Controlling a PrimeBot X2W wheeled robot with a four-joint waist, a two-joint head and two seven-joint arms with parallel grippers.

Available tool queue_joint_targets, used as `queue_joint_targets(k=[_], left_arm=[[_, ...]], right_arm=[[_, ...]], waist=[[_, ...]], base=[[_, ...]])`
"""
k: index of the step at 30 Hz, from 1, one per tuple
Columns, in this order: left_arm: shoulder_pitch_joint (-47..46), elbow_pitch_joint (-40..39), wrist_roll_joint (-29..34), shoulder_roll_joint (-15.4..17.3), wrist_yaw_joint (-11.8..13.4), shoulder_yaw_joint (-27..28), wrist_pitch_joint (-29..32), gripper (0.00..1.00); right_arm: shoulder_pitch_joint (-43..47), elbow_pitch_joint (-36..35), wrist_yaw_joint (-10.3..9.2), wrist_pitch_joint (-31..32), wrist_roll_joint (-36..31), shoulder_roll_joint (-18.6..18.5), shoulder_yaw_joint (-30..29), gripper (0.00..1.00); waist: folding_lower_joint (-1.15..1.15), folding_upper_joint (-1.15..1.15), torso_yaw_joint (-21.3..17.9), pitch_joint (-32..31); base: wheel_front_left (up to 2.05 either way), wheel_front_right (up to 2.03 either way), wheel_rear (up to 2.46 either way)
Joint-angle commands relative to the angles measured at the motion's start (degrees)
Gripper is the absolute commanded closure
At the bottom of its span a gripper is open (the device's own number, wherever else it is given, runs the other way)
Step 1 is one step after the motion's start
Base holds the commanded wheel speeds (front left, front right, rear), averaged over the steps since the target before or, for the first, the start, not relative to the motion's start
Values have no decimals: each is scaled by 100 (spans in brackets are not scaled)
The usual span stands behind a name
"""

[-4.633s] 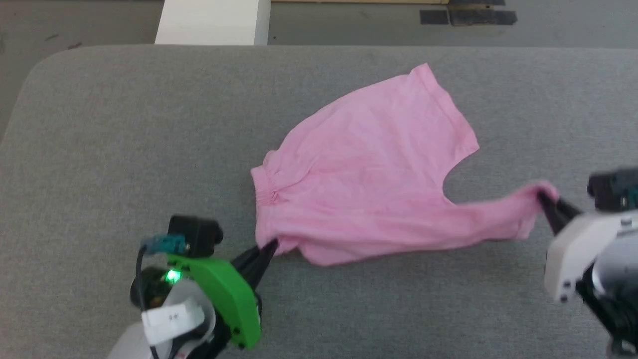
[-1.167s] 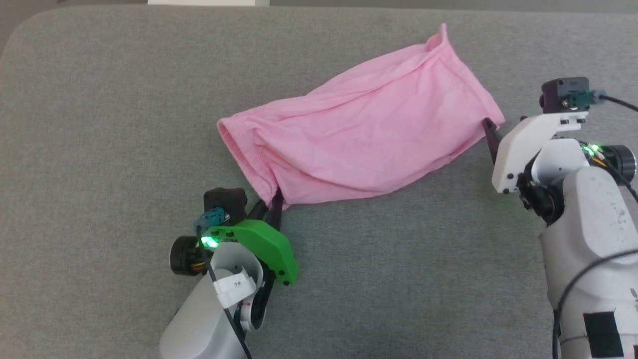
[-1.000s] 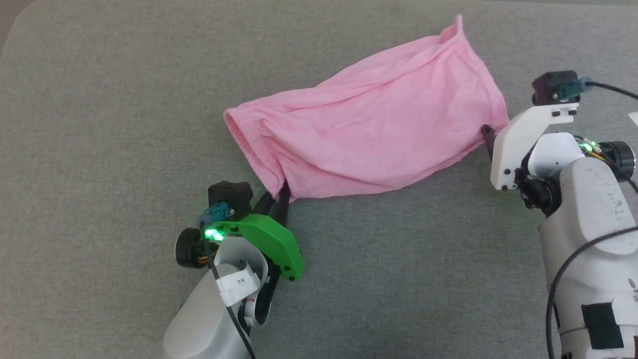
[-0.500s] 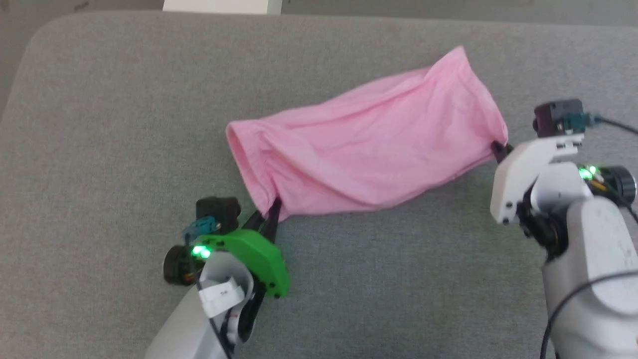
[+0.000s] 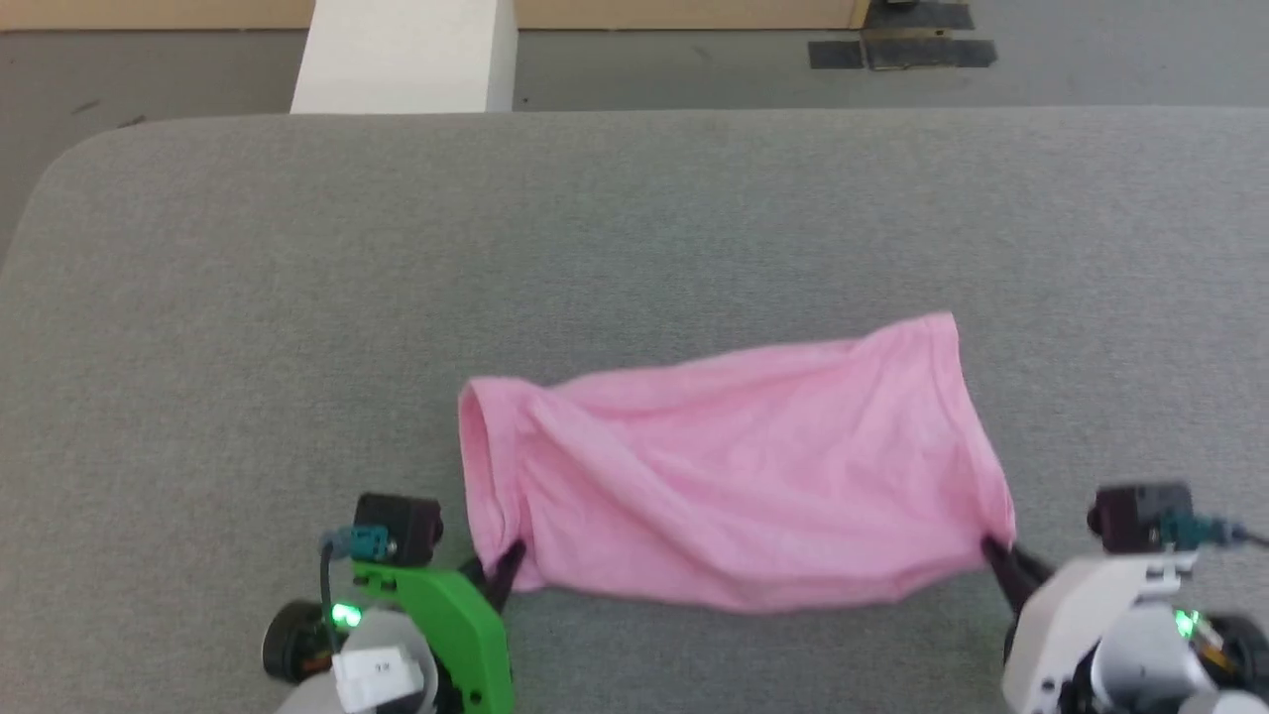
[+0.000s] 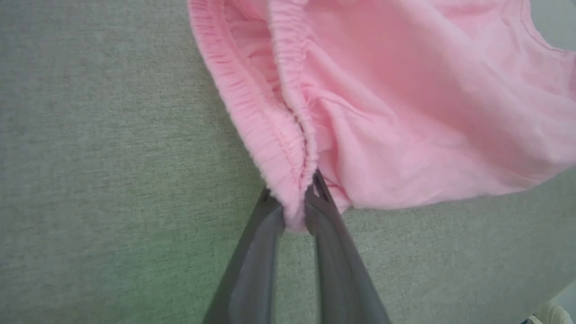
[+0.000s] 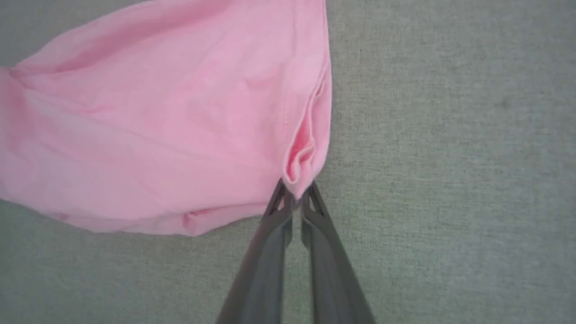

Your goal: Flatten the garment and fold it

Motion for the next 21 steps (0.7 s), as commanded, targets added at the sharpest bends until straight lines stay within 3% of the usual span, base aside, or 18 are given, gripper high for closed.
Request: queue_joint_targets(k=[1,4,5,6,7,15,21], left_arm=[[127,-50,-82,98,24,6,82,100],[270,-118,-196,132,69,38,184,100],[309,-131,-229,124,99,50,205,78],[335,-141,-256,112,120,56,222,35],[356,-161,-273,100,140,64,219,0],[629,-405,-334,-6,302,306,-295,0],[500,-439,41,-208,348,751,-1879,0]], right_arm=[[115,71,-9,-81,57,-8,-3,100],[245,290,-9,-268,168,-8,49,100],[262,368,-9,-331,175,-8,61,87],[268,423,-9,-379,179,-8,70,50],[274,486,-9,-426,163,-8,82,0],[178,408,-9,-1317,120,-8,-132,0],[-61,319,-9,-2179,-89,-8,-224,0]], waist=[[0,0,-63,-35],[0,0,-95,-40],[0,0,-98,-45],[0,0,-97,-53],[0,0,-90,-66],[0,0,22,-273],[0,0,105,-316]], base=[[0,0,0],[0,0,0],[0,0,0],[0,0,0],[0,0,0],[0,0,0],[0,0,0]])
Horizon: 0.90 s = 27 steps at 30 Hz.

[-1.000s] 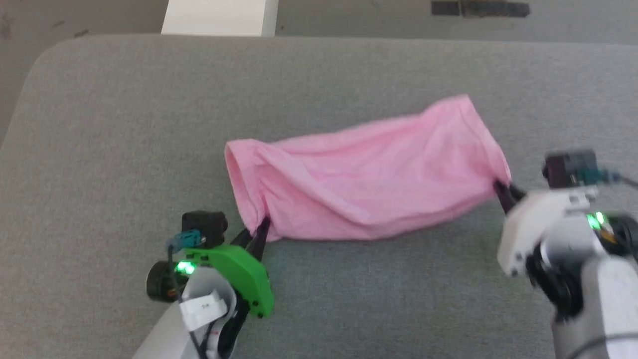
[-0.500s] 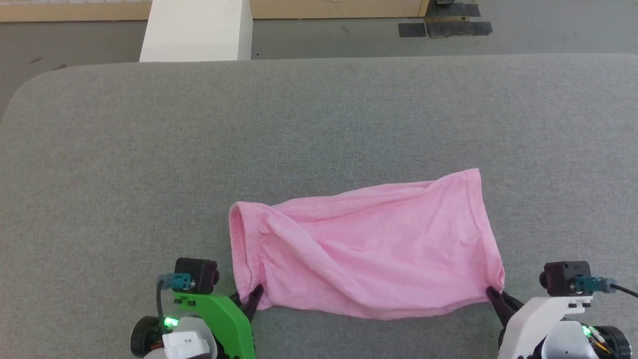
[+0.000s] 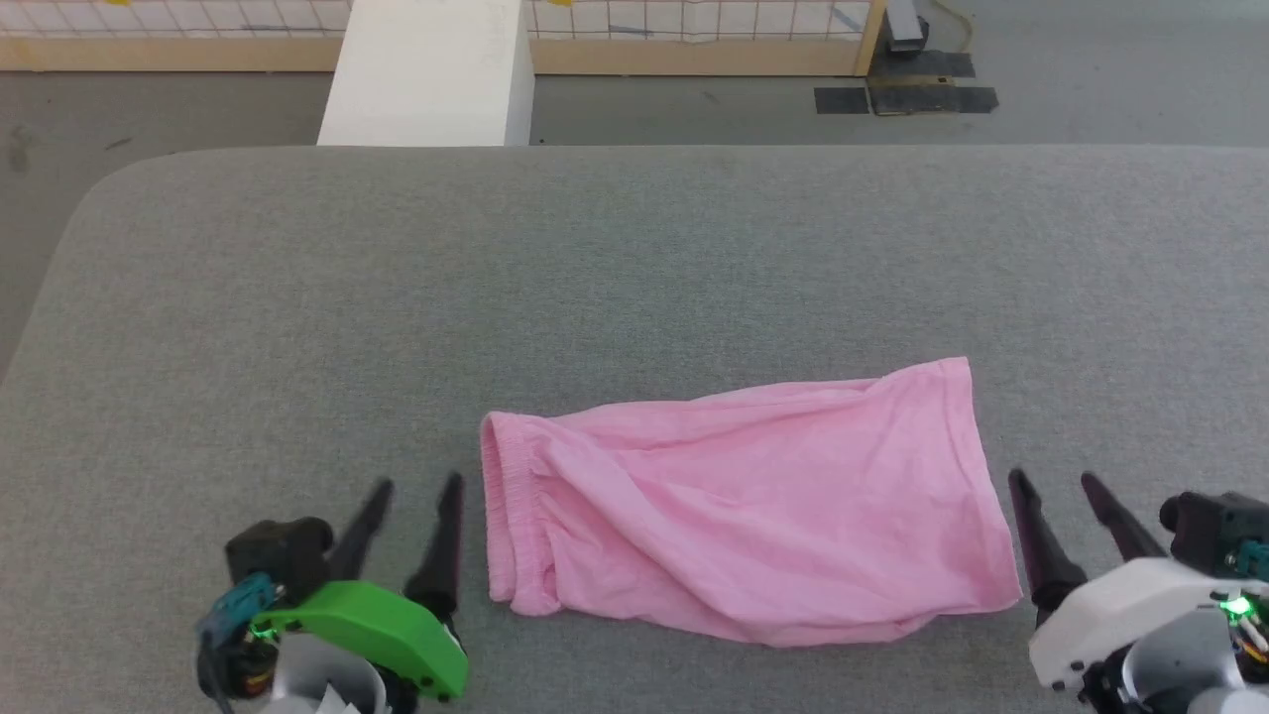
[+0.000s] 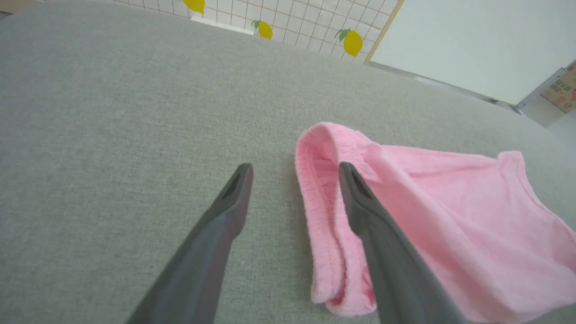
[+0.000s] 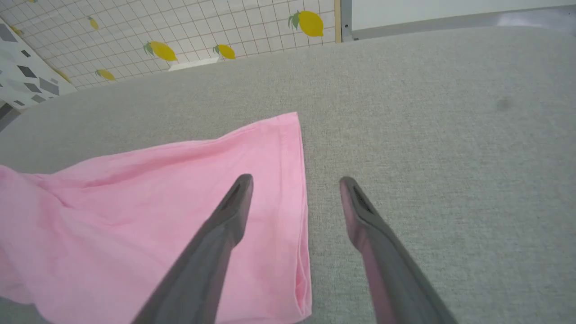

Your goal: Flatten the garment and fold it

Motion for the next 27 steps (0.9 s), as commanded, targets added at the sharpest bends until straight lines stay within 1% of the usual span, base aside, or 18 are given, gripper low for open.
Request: queue_joint_targets(k=[1,4,7,9,11,14,18,23,26,27], left_arm=[[-151,114,197,-36,-39,83,-433,0],[-382,448,393,-131,-172,162,-1179,0],[-703,830,625,-236,-341,236,-1479,0],[-896,1008,799,-314,-440,336,-1529,0],[-1049,989,1017,-433,-539,567,-1537,0],[-1117,922,1376,-589,-702,902,-1539,0],[-1092,998,1702,-803,-955,1245,-1541,0],[-1067,1039,1995,-1038,-1165,1617,-1541,0],[-1043,1045,2132,-1142,-1258,1740,-1541,0],[-1033,1054,2180,-1177,-1282,1778,-1541,0]], right_arm=[[-167,44,-8,-151,-90,-1,-1,0],[-364,245,-8,-313,-200,-1,-8,0],[-589,565,-8,-257,-332,-1,-28,0],[-737,795,-8,-134,-356,0,-60,0],[-901,1068,-8,12,-324,0,-97,0],[-1160,1517,-8,197,-226,0,-174,0],[-1526,2201,-8,537,-133,0,-264,0],[-1911,2956,-8,1098,-125,0,-147,0],[-1997,3226,-8,1453,-55,0,7,0],[-2004,3282,-8,1583,24,0,74,35]], waist=[[0,0,40,-3],[0,0,85,12],[0,0,128,35],[0,0,138,45],[0,0,133,53],[0,0,117,58],[0,0,101,52],[0,0,121,53],[0,0,160,46],[0,0,175,43]], base=[[0,0,0],[0,0,0],[0,0,0],[0,0,0],[0,0,0],[0,0,0],[0,0,0],[0,0,0],[0,0,0],[0,0,0]])
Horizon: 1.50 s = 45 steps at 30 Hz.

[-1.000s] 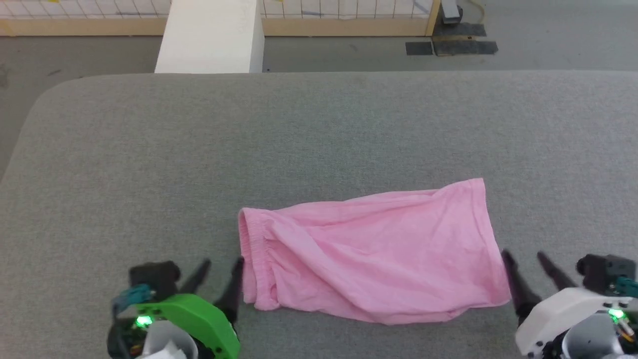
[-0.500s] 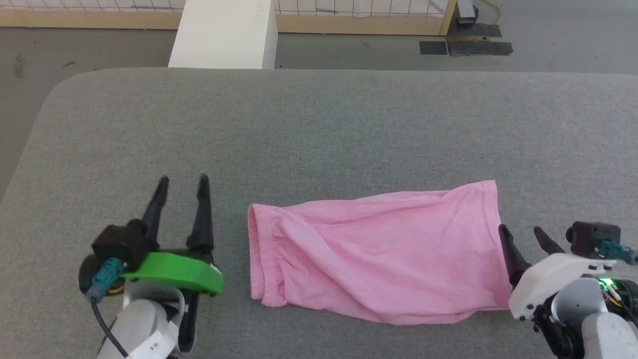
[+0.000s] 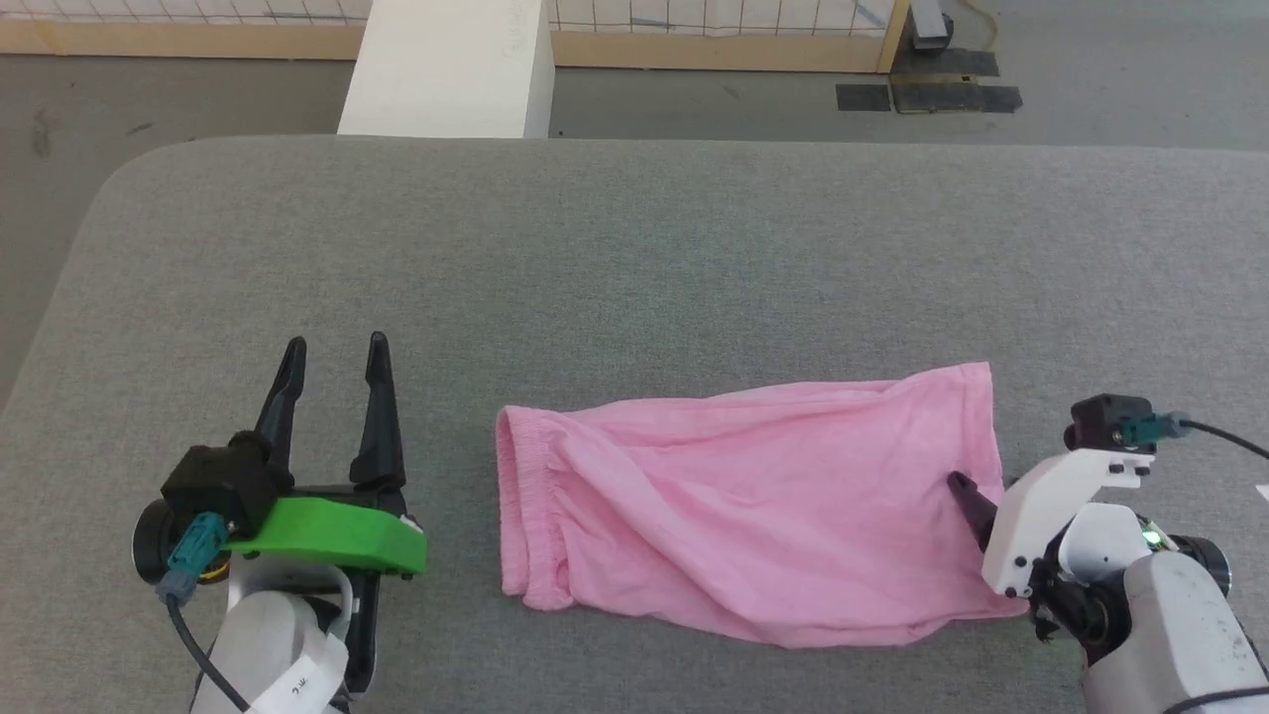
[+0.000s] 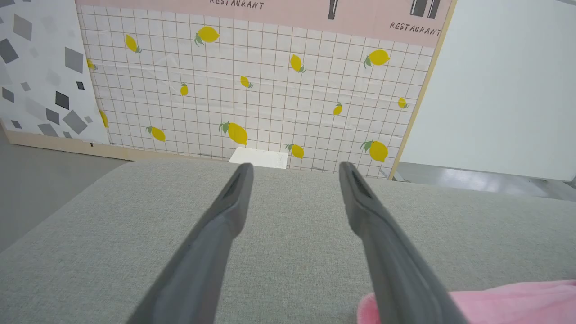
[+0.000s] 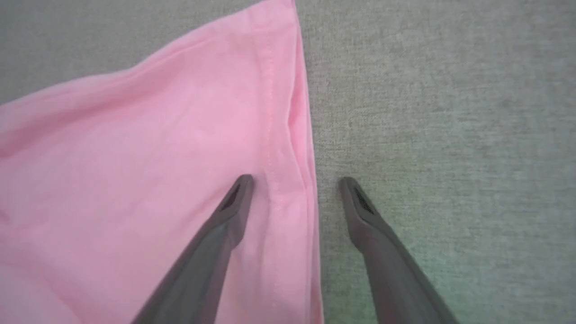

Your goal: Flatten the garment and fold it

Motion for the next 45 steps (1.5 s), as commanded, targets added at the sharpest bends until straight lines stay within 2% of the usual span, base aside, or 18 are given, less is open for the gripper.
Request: queue_joint_targets(k=[1,2,3,8,14,19,24,26,27,31,36,39,42,43,44,45], left_arm=[[29,9,114,-50,-52,41,-26,0],[35,12,145,-81,-79,71,-26,0],[41,14,166,-103,-98,96,-26,0],[77,43,254,-194,-194,206,-27,0],[96,82,331,-248,-272,273,-27,0],[99,87,367,-280,-309,310,-27,0],[84,123,395,-302,-333,301,-27,0],[77,133,402,-309,-340,293,-27,0],[69,156,410,-318,-350,276,-27,0],[55,185,411,-326,-360,249,-27,0],[26,200,403,-333,-369,226,-27,0],[-16,204,377,-337,-373,214,-27,0],[-67,218,356,-340,-376,173,-27,0],[-86,222,349,-341,-377,152,-27,0],[-123,240,326,-343,-379,104,-27,0],[-133,246,316,-344,-380,92,-27,0]], right_arm=[[72,171,-4,185,121,91,148,63],[77,157,-4,228,182,91,210,90],[85,134,-4,233,209,91,236,100],[173,-99,-4,59,125,91,164,100],[343,-625,-4,-177,-372,91,-542,100],[512,-1325,-4,-135,-1031,91,-1224,100],[691,-1924,-4,112,-1296,91,-1297,100],[769,-2232,-4,240,-1247,91,-1124,100],[872,-2759,-4,477,-1003,91,-670,100],[1024,-3607,-4,903,-774,91,108,100],[977,-4230,-4,1328,-777,91,1242,100],[777,-4182,-4,1462,-760,78,1878,100],[542,-3851,-4,1523,-718,80,2442,100],[466,-3693,-4,1521,-667,81,2622,100],[273,-3225,-4,1468,-584,84,3028,100],[215,-3041,-4,1438,-537,86,3144,100]], waist=[[0,0,24,-3],[0,0,35,-2],[0,0,40,-2],[0,0,38,-22],[0,0,8,-57],[0,0,-29,-40],[0,0,-36,-31],[0,0,-33,-30],[0,0,-20,-28],[0,0,18,-31],[0,0,71,0],[0,0,117,49],[0,0,179,106],[0,0,201,129],[0,0,265,178],[0,0,288,192]], base=[[0,0,0],[0,0,0],[0,0,0],[0,0,0],[0,0,0],[0,0,0],[0,0,0],[0,0,0],[0,0,0],[0,0,0],[0,0,0],[0,0,0],[0,0,0],[0,0,0],[0,0,0],[0,0,0]])
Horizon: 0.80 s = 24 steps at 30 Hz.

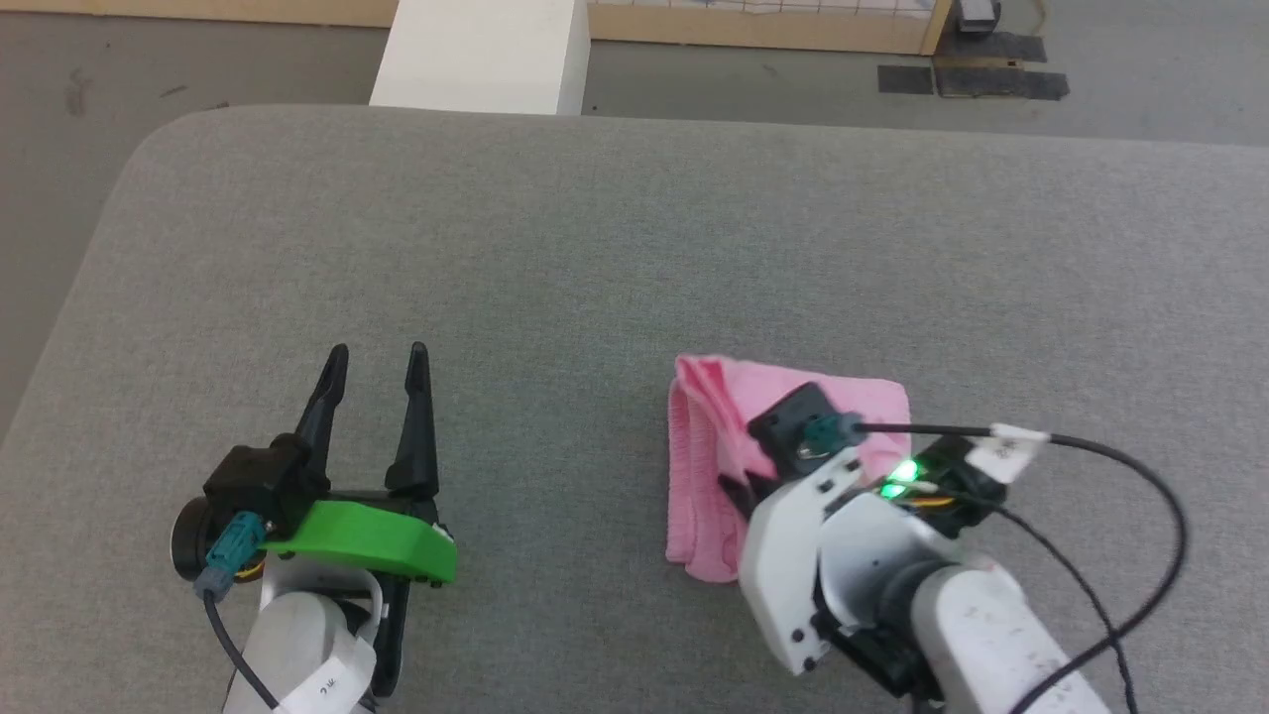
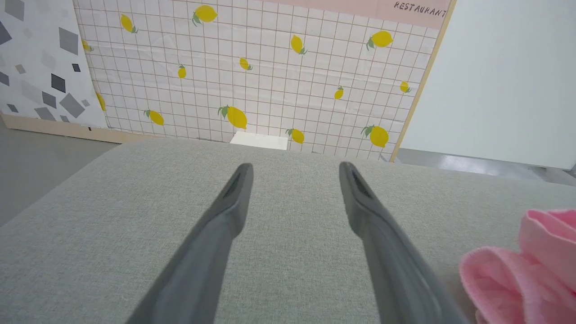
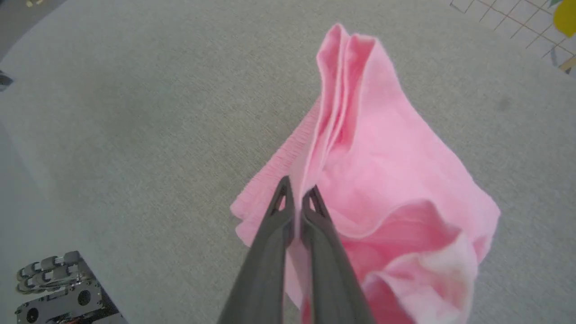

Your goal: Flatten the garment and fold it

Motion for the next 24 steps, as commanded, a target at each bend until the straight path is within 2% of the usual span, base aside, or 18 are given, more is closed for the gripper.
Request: queue_joint_targets(k=[1,3,4,5,6,8,11,15,20,24], left_arm=[[-103,26,-7,-25,-39,-7,-27,0],[-114,40,-17,-26,-40,-29,-27,0],[-117,46,-25,-26,-41,-39,-27,0],[-117,48,-31,-27,-41,-41,-27,0],[-113,49,-36,-27,-41,-37,-27,0],[-79,47,-35,-27,-42,-2,-27,0],[-41,55,-28,-27,-42,35,-27,0],[-10,51,-21,-27,-43,69,-27,0],[22,18,-6,-28,-43,74,-27,0],[32,7,16,-28,-43,77,-27,0]], right_arm=[[-115,175,-8,-55,61,-5,104,100],[-187,456,-8,-120,139,-3,239,100],[-211,562,-8,-177,230,-3,303,83],[-222,622,-8,-226,339,-3,361,48],[-223,667,-8,-273,503,-2,430,1],[-194,614,-8,-389,988,-2,551,0],[-159,329,-8,-655,1362,-2,559,0],[-59,-297,-8,-1512,1842,-1,283,0],[246,-793,-8,-2945,2137,-1,-591,0],[634,-625,-8,-3810,2370,-1,-1500,0]], waist=[[0,0,60,50],[0,0,101,66],[0,0,120,75],[0,0,131,77],[0,0,136,76],[0,0,115,58],[0,0,68,16],[0,0,-33,-48],[0,0,-166,-123],[0,0,-239,-167]], base=[[0,0,0],[0,0,0],[0,0,0],[0,0,0],[0,0,0],[0,0,0],[0,0,0],[0,0,0],[0,0,0],[0,0,0]])
